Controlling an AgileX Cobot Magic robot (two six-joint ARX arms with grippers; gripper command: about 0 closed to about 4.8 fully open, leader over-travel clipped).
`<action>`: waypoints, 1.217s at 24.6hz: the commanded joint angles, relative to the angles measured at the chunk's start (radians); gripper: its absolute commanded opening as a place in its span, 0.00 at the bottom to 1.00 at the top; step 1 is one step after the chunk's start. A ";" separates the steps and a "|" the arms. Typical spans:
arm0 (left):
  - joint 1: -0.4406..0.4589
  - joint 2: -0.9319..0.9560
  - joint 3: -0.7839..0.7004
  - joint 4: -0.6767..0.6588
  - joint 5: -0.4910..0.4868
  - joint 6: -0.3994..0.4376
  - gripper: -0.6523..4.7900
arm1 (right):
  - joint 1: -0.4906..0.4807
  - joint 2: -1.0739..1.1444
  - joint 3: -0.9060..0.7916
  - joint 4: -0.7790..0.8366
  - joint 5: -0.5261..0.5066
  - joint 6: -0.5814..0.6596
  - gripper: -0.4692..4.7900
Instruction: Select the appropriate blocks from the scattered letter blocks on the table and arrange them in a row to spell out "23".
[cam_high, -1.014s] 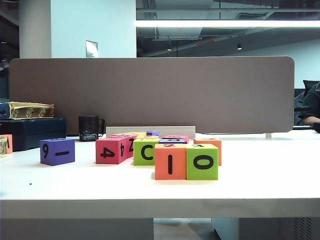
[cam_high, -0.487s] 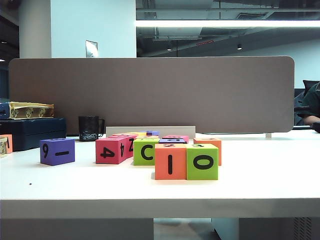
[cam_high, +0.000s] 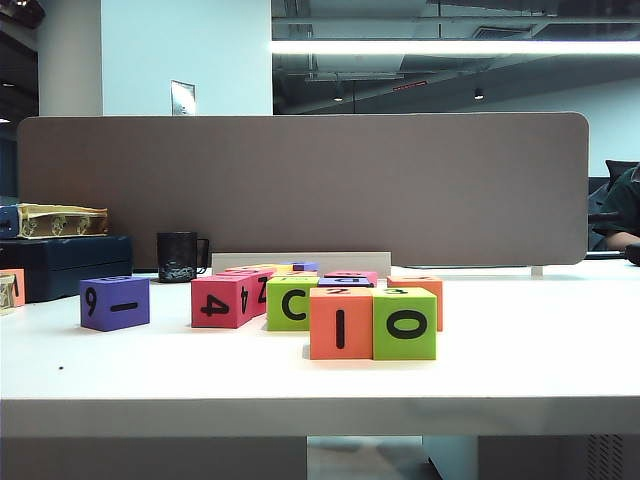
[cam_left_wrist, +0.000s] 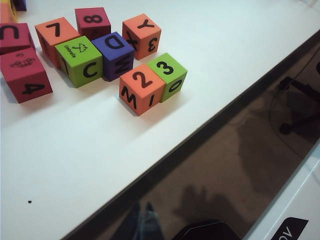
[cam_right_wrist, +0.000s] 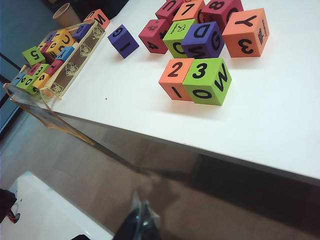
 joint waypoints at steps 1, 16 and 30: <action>0.000 -0.002 0.004 0.008 0.005 -0.011 0.11 | 0.000 0.002 0.003 0.009 -0.005 0.000 0.09; 0.000 -0.002 0.004 0.010 0.005 -0.010 0.11 | -0.001 0.002 0.003 0.009 -0.004 0.000 0.09; 0.025 -0.027 0.002 0.027 -0.119 0.333 0.11 | -0.001 0.002 0.003 0.009 -0.004 0.000 0.09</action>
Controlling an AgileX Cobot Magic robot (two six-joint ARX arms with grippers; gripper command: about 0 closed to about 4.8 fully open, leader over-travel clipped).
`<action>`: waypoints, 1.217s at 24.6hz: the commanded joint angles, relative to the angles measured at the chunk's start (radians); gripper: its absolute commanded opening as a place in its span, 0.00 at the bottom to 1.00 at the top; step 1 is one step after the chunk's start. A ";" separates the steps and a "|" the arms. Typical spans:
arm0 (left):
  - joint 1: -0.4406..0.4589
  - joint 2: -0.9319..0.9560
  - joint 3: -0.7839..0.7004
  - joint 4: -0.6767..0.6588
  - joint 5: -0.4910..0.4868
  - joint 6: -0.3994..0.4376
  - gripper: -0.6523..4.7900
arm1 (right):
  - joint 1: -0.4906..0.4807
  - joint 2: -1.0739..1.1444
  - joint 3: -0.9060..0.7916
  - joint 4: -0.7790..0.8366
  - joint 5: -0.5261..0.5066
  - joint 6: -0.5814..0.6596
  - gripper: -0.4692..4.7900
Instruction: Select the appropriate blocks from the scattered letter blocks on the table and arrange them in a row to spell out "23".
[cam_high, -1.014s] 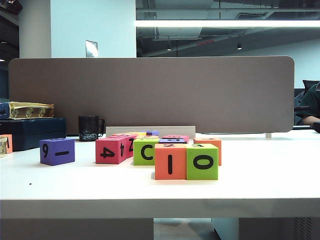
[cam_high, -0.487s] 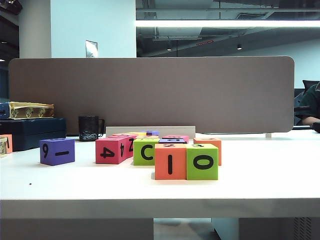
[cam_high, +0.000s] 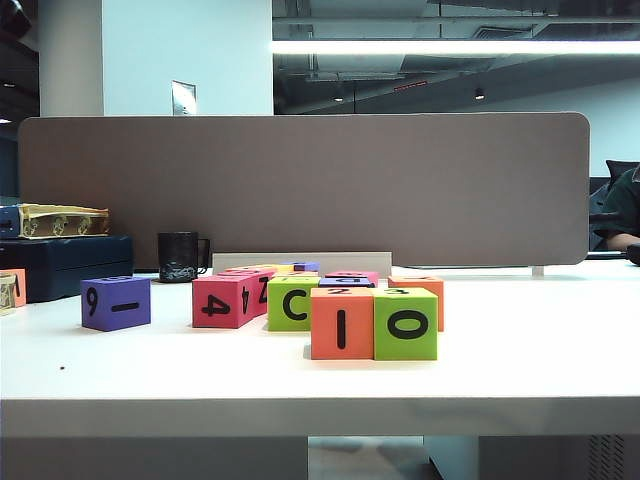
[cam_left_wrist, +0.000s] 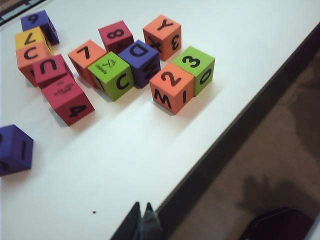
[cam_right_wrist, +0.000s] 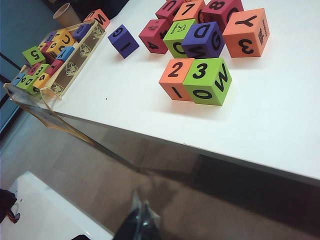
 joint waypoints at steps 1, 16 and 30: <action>0.049 -0.028 -0.010 0.053 -0.029 0.054 0.11 | -0.001 0.002 0.003 0.009 -0.004 0.000 0.09; 0.504 -0.439 -0.655 0.821 -0.003 -0.283 0.11 | -0.001 0.002 0.003 0.009 -0.002 0.000 0.09; 0.516 -0.570 -0.739 0.526 -0.187 -0.293 0.11 | -0.001 0.000 0.003 0.009 -0.001 0.000 0.09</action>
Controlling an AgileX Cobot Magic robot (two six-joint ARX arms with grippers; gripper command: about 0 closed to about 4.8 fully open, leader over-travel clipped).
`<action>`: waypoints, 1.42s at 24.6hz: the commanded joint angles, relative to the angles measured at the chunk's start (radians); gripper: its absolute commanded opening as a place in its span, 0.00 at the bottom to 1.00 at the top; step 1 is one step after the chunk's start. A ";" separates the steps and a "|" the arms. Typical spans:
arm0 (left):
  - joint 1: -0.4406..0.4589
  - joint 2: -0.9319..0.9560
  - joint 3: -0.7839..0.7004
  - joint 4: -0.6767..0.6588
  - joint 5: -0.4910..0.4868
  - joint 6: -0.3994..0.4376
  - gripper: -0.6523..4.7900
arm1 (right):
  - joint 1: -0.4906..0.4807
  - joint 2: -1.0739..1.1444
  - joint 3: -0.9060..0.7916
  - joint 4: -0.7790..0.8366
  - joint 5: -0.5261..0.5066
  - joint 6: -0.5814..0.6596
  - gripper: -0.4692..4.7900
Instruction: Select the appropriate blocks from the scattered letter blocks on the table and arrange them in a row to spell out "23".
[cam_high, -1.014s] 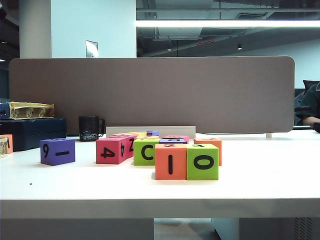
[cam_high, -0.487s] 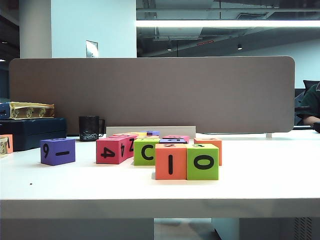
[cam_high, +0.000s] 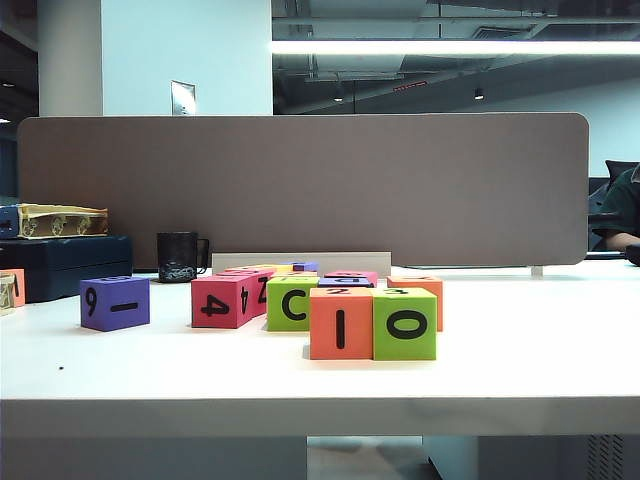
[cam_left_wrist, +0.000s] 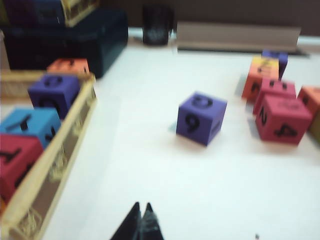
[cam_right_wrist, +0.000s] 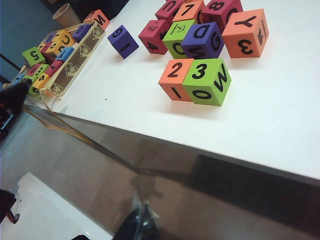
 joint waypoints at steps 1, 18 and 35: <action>0.001 0.000 0.003 -0.052 -0.003 0.000 0.11 | 0.000 0.001 0.003 0.009 -0.002 0.000 0.09; 0.001 0.000 0.003 -0.044 0.000 0.006 0.11 | 0.000 0.000 0.003 0.009 -0.002 0.000 0.09; 0.001 0.000 0.003 -0.045 0.000 0.006 0.11 | 0.000 0.000 -0.201 0.582 0.492 -0.014 0.09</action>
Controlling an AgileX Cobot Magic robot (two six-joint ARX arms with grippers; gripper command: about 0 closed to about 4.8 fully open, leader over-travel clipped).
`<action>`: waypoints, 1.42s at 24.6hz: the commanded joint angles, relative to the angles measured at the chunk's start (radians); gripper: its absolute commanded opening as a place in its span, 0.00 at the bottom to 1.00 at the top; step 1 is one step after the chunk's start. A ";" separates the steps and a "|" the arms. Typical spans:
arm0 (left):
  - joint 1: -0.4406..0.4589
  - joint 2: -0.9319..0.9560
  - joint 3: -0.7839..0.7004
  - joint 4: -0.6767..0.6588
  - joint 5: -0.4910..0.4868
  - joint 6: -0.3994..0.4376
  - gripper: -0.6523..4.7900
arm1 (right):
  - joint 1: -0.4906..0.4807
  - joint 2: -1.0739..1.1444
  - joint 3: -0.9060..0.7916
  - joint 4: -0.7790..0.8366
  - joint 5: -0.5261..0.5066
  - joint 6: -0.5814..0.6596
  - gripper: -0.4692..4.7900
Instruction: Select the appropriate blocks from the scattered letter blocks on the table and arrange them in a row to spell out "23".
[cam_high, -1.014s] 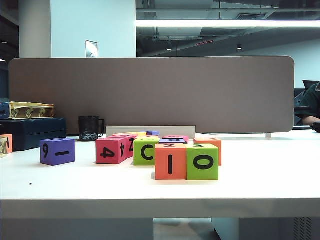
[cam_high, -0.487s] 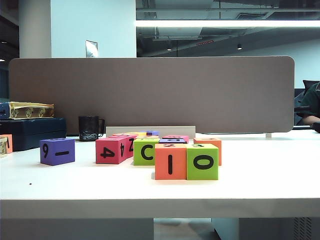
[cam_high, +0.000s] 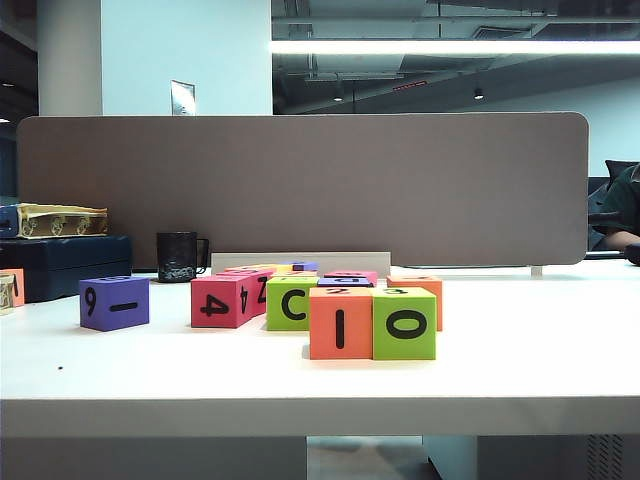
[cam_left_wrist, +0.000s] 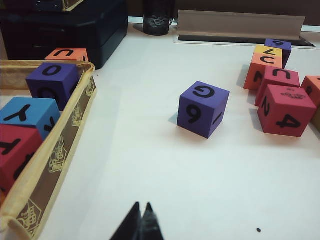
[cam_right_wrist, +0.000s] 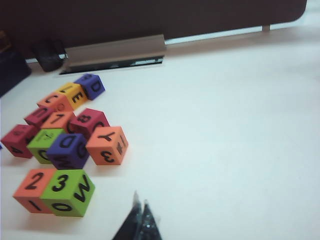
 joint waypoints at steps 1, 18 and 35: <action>0.001 0.000 0.001 -0.005 0.001 0.004 0.11 | 0.002 0.001 -0.119 0.174 0.006 0.004 0.09; 0.001 0.000 0.001 -0.005 0.002 0.004 0.11 | -0.001 -0.194 -0.418 0.362 0.203 0.000 0.09; 0.001 0.000 0.001 -0.005 0.001 0.004 0.11 | 0.001 -0.194 -0.476 0.334 0.216 -0.123 0.09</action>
